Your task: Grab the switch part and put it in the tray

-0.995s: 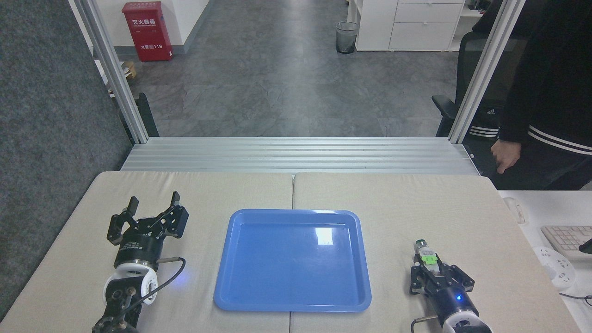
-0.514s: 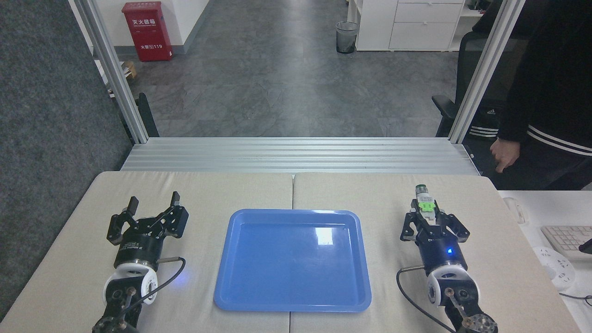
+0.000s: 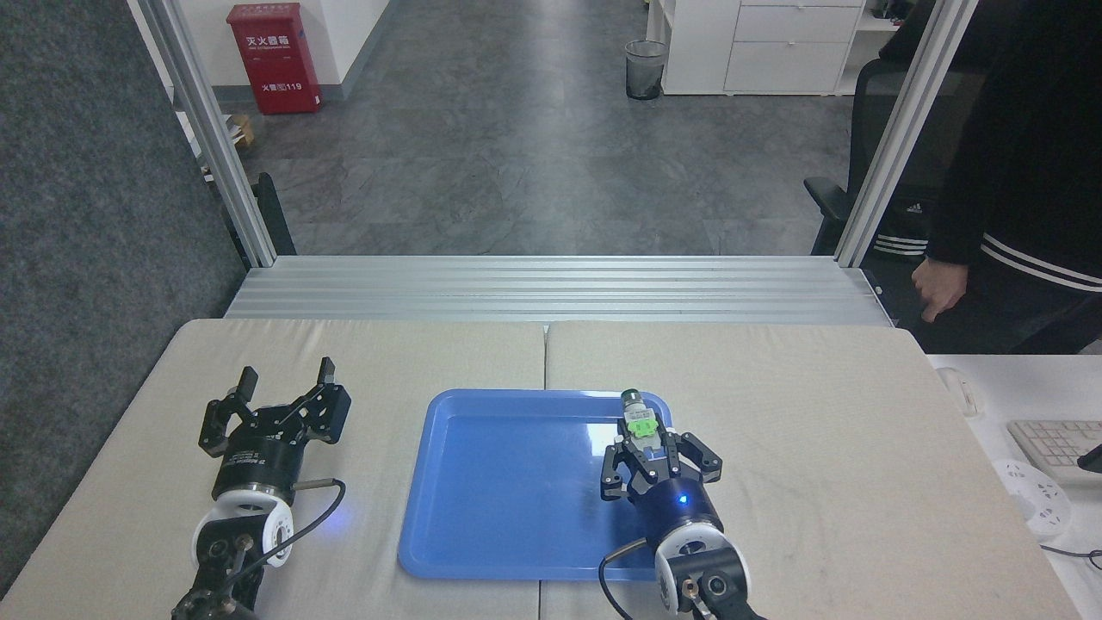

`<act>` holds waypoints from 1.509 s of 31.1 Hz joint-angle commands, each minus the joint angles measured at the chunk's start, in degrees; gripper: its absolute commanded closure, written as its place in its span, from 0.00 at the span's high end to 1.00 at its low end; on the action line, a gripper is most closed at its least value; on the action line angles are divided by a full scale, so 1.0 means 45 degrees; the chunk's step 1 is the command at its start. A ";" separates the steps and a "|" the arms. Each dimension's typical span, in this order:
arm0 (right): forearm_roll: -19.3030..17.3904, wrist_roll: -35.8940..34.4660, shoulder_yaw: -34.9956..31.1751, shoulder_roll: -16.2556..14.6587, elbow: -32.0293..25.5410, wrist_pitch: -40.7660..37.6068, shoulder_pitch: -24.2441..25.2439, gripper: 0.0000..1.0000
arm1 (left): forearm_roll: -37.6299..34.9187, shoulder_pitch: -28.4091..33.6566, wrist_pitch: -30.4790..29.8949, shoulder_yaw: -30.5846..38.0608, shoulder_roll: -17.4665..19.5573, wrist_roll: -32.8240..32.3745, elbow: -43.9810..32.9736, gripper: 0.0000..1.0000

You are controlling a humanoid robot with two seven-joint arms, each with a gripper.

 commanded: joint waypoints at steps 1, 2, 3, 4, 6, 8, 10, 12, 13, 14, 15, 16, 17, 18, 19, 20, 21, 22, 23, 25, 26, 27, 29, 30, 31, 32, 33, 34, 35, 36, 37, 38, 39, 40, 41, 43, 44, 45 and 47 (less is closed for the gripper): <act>0.0473 0.1180 0.2259 0.1585 0.0626 -0.0088 0.0347 0.00 | -0.0004 0.0015 0.0015 0.0000 -0.0001 -0.0003 -0.0003 1.00; 0.0473 0.1336 0.2240 0.1585 0.0724 -0.0107 0.0386 0.00 | -0.0004 0.0015 0.0015 0.0000 -0.0001 -0.0003 -0.0003 1.00; 0.0551 0.1531 0.2239 0.1585 0.0822 -0.0108 0.0386 0.00 | -0.0004 0.0035 0.0015 0.0000 -0.0001 0.0017 -0.0003 1.00; 0.0609 0.1688 0.2239 0.1585 0.0900 -0.0108 0.0386 0.00 | -0.0004 0.0035 0.0015 0.0000 -0.0001 0.0017 -0.0003 1.00; 0.0668 0.1884 0.2239 0.1585 0.1057 -0.0069 0.0386 0.00 | -0.0004 0.0035 0.0015 0.0000 -0.0001 0.0017 -0.0003 1.00; 0.0766 0.2099 0.2201 0.1585 0.1155 -0.0069 0.0386 0.00 | -0.0004 0.0015 0.0015 0.0000 -0.0002 -0.0003 -0.0003 1.00; 0.0903 0.2139 0.2142 0.1585 0.1291 -0.0069 0.0386 0.00 | -0.0004 0.0015 0.0015 0.0019 -0.0001 0.0017 -0.0003 1.00; 0.0903 0.2139 0.2103 0.1585 0.1331 0.0009 0.0386 0.11 | -0.0004 0.0015 0.0015 0.0000 -0.0001 0.0017 -0.0003 1.00; 0.0884 0.2119 0.2083 0.1585 0.1331 0.0048 0.0386 0.24 | -0.0004 0.0035 0.0015 0.0000 -0.0001 -0.0002 -0.0003 1.00; 0.0883 0.2119 0.1967 0.1585 0.1331 0.0087 0.0386 0.44 | -0.0004 0.0035 0.0015 0.0019 -0.0001 0.0017 -0.0003 1.00; 0.0883 0.2061 0.1850 0.1585 0.1331 0.0146 0.0386 0.65 | -0.0004 0.0035 0.0015 0.0000 -0.0001 0.0017 -0.0003 1.00; 0.0748 0.1964 0.1655 0.1585 0.1331 0.0224 0.0367 0.81 | -0.0004 0.0035 0.0015 0.0000 -0.0001 0.0017 -0.0003 1.00; 0.0669 0.1866 0.1441 0.1585 0.1331 0.0321 0.0328 0.87 | -0.0004 0.0035 0.0015 0.0000 -0.0001 0.0017 -0.0003 1.00; 0.0611 0.1633 0.1207 0.1623 0.1312 0.0361 0.0269 0.93 | -0.0004 0.0035 0.0015 0.0000 -0.0001 0.0017 -0.0003 1.00; 0.0494 0.1283 0.0992 0.1643 0.1292 0.0342 0.0230 0.97 | -0.0004 0.0015 0.0015 0.0000 -0.0001 0.0017 -0.0003 1.00; 0.0222 0.0719 0.0719 0.1663 0.1234 0.0342 0.0152 0.97 | -0.0004 0.0015 0.0015 0.0000 -0.0001 0.0017 -0.0003 1.00; -0.0148 0.0094 0.0426 0.1721 0.1195 0.0342 0.0016 0.98 | -0.0004 0.0015 0.0015 0.0000 -0.0001 0.0017 -0.0003 1.00; -0.0519 -0.0434 0.0152 0.1760 0.1155 0.0342 -0.0159 0.98 | -0.0004 0.0015 0.0015 0.0000 -0.0001 0.0017 0.0016 1.00; -0.1045 -0.1039 -0.0140 0.1780 0.1116 0.0322 -0.0393 0.98 | -0.0004 0.0015 0.0015 0.0000 -0.0001 0.0017 -0.0003 1.00; -0.1945 -0.1940 -0.0746 0.1722 0.1019 0.0264 -0.0784 0.98 | -0.0004 0.0035 0.0015 0.0000 -0.0001 0.0017 -0.0003 1.00; -0.2200 -0.2253 -0.1039 0.1663 0.0999 0.0206 -0.0979 0.98 | -0.0004 0.0035 -0.0005 0.0000 -0.0001 0.0017 -0.0003 1.00; -0.2319 -0.2469 -0.1235 0.1585 0.0999 0.0128 -0.1155 0.98 | -0.0004 0.0035 -0.0005 0.0000 -0.0001 0.0017 -0.0003 1.00; -0.2301 -0.2704 -0.1471 0.1216 0.1018 -0.0145 -0.1449 0.98 | -0.0004 0.0035 -0.0005 0.0000 -0.0001 0.0017 -0.0003 1.00; -0.2281 -0.2860 -0.1510 0.0672 0.1038 -0.0398 -0.1508 0.98 | -0.0004 0.0015 -0.0005 0.0000 -0.0001 0.0017 -0.0003 1.00; -0.2281 -0.3093 -0.1549 0.0029 0.1038 -0.0633 -0.1528 0.98 | -0.0004 0.0035 -0.0005 0.0019 -0.0001 0.0017 -0.0003 1.00; -0.2300 -0.3366 -0.1588 -0.0790 0.1057 -0.0944 -0.1528 0.98 | -0.0004 0.0015 -0.0005 0.0019 -0.0001 0.0017 -0.0003 1.00; -0.2262 -0.3679 -0.1608 -0.1571 0.1135 -0.1179 -0.1489 0.98 | -0.0004 0.0035 -0.0005 0.0019 -0.0001 0.0017 -0.0003 1.00; -0.2261 -0.3972 -0.1666 -0.2082 0.1194 -0.1336 -0.1489 0.98 | 0.0016 0.0035 -0.0005 0.0019 -0.0001 0.0017 -0.0003 1.00; -0.2358 -0.4284 -0.1880 -0.2571 0.1271 -0.1454 -0.1470 0.97 | 0.0016 0.0054 -0.0005 0.0039 -0.0001 0.0036 -0.0003 1.00; -0.2417 -0.4519 -0.2268 -0.2885 0.1427 -0.1552 -0.1411 0.97 | 0.0016 0.0054 -0.0005 0.0058 -0.0001 0.0017 -0.0003 1.00; -0.2437 -0.4638 -0.2620 -0.3101 0.1641 -0.1669 -0.1353 0.97 | 0.0016 0.0093 -0.0005 0.0058 -0.0001 0.0036 -0.0003 1.00; -0.2437 -0.4755 -0.2991 -0.3277 0.1895 -0.1902 -0.1314 0.97 | 0.0035 0.0093 -0.0024 0.0058 -0.0001 0.0037 0.0016 1.00; -0.2476 -0.4795 -0.3304 -0.3511 0.2149 -0.2272 -0.1255 0.97 | 0.0035 0.0093 -0.0024 0.0078 0.0018 0.0037 -0.0003 1.00; -0.2534 -0.4776 -0.3636 -0.3687 0.2325 -0.2624 -0.1197 0.97 | 0.0035 0.0093 -0.0024 0.0078 0.0018 0.0037 0.0016 1.00; -0.2709 -0.4756 -0.4026 -0.3843 0.2462 -0.3033 -0.1138 0.97 | 0.0035 0.0093 -0.0024 0.0078 0.0018 0.0037 -0.0003 1.00; -0.3352 -0.4581 -0.4633 -0.4001 0.2600 -0.3698 -0.0943 0.97 | 0.0016 0.0093 -0.0024 0.0078 -0.0001 0.0037 -0.0003 1.00; -0.3742 -0.4425 -0.4752 -0.4098 0.2716 -0.3953 -0.0865 0.97 | 0.0016 0.0093 -0.0024 0.0078 -0.0001 0.0037 -0.0003 1.00; -0.3997 -0.4269 -0.4772 -0.4254 0.2814 -0.4129 -0.0787 0.97 | 0.0016 0.0093 -0.0024 0.0078 -0.0001 0.0037 -0.0023 1.00; -0.4077 -0.4248 -0.4753 -0.4527 0.2952 -0.4228 -0.0669 0.97 | 0.0016 0.0093 -0.0024 0.0078 -0.0001 0.0037 -0.0081 1.00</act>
